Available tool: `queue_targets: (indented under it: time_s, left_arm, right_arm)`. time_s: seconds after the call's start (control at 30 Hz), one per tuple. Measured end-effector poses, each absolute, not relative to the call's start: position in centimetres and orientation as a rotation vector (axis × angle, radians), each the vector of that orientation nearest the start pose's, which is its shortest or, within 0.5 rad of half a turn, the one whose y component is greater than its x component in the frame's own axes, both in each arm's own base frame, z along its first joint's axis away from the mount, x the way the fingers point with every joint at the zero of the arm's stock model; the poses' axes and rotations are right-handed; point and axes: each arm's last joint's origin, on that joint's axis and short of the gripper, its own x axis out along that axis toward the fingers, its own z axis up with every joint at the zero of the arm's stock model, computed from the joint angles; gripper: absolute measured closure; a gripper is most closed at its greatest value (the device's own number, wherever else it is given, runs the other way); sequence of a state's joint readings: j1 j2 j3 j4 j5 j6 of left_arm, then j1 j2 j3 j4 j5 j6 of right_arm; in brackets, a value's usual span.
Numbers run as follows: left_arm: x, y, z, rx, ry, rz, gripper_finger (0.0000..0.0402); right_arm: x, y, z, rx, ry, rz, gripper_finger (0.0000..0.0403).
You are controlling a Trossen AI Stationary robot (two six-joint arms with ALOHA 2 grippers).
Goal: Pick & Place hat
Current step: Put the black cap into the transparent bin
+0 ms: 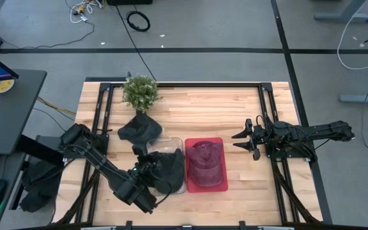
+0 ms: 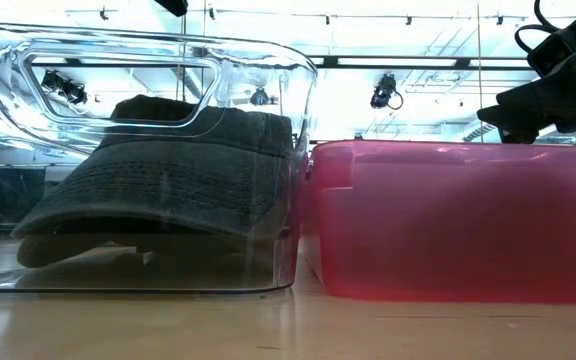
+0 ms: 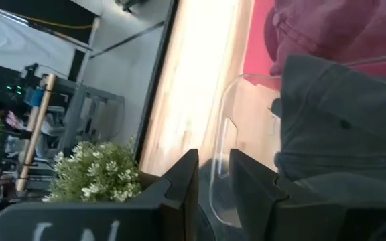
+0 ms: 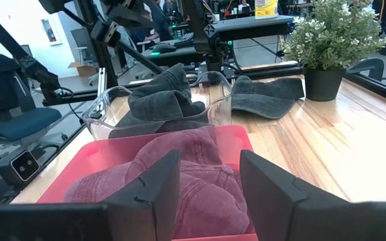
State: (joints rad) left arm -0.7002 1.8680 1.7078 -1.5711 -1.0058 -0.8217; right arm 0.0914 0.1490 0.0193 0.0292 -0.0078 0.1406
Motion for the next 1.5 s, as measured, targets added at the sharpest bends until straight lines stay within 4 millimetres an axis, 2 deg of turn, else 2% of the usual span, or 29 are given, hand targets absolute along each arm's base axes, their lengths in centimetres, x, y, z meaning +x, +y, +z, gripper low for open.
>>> queue_targets:
  time_s: [0.13,0.3,0.47,0.6,0.73,1.03,1.17,1.5]
  left_arm:
    - [26.2,-19.0,28.5,0.636,0.877,0.644,0.0314]
    - [22.1,-15.3,26.8,0.572,0.818,0.747,0.0314]
    - [17.8,-12.0,26.7,0.240,0.717,0.837,0.0314]
    - [15.9,-10.2,25.8,-0.070,0.722,0.860,0.0314]
    - [15.3,-8.7,24.1,-0.218,0.655,0.830,0.0314]
    - [14.9,-5.4,20.6,-0.487,0.696,0.829,0.0314]
    - [15.6,-4.4,19.7,-0.499,0.716,0.807,0.0314]
    - [16.6,-2.7,20.0,-0.440,0.699,0.817,0.0314]
  right_arm:
    - [10.5,1.0,16.1,0.136,0.107,0.092,0.0243]
    - [10.5,1.0,16.1,0.136,0.107,0.093,0.0243]
    - [10.5,1.0,16.1,0.136,0.107,0.092,0.0243]
    - [10.5,1.0,16.1,0.136,0.107,0.092,0.0243]
    - [10.5,1.0,16.1,0.136,0.107,0.092,0.0243]
    - [10.5,1.0,16.1,0.136,0.107,0.092,0.0243]
    - [10.5,1.0,16.1,0.136,0.107,0.092,0.0243]
    - [10.5,1.0,16.1,0.136,0.107,0.092,0.0243]
